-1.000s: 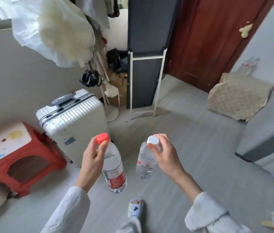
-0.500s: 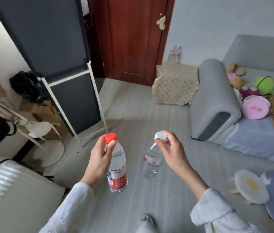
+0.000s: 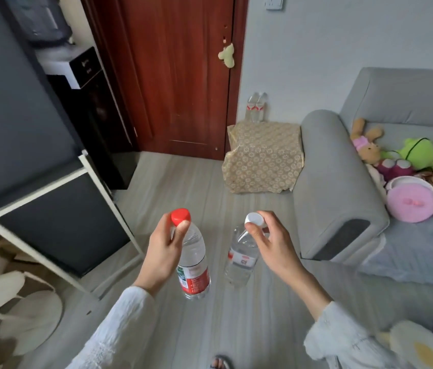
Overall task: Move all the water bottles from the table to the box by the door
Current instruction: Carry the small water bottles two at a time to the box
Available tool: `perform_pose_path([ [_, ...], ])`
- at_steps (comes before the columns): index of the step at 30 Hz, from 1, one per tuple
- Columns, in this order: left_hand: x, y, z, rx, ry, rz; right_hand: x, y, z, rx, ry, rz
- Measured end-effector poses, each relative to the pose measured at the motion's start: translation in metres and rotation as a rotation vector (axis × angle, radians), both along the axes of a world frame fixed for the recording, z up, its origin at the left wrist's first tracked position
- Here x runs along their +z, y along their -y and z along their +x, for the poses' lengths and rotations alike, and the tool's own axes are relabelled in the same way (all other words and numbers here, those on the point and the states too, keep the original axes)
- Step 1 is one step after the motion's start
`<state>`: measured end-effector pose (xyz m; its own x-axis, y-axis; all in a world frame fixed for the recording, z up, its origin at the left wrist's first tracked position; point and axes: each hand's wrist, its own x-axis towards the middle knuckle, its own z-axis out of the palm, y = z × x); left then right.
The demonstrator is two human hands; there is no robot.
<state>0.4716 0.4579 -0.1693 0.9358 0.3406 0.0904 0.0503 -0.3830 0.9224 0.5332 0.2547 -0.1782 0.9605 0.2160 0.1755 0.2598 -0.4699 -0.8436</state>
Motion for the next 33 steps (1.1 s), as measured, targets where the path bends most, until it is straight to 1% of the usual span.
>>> perform_pose_path([
  [6,0.001,0.003,0.119,-0.002,-0.012,-0.019,0.003,0.01,0.117,-0.016,0.012,-0.009],
  [11,-0.01,0.001,0.226,-0.034,-0.045,-0.057,-0.008,0.011,0.217,-0.037,0.011,-0.038],
  [13,-0.016,0.0,0.277,-0.052,-0.038,-0.045,-0.013,0.012,0.262,-0.059,0.004,-0.047],
  [17,-0.02,-0.001,0.384,-0.129,-0.014,-0.015,-0.017,0.01,0.357,-0.1,-0.023,-0.052],
  [22,-0.014,0.003,0.495,-0.205,-0.04,-0.03,-0.015,0.012,0.452,-0.136,-0.035,-0.056],
  [27,-0.019,0.01,0.576,-0.259,-0.095,-0.008,-0.021,0.019,0.531,-0.189,-0.059,-0.045],
  [33,-0.04,0.021,0.666,-0.264,-0.156,0.041,-0.035,0.037,0.627,-0.189,-0.084,-0.129],
])
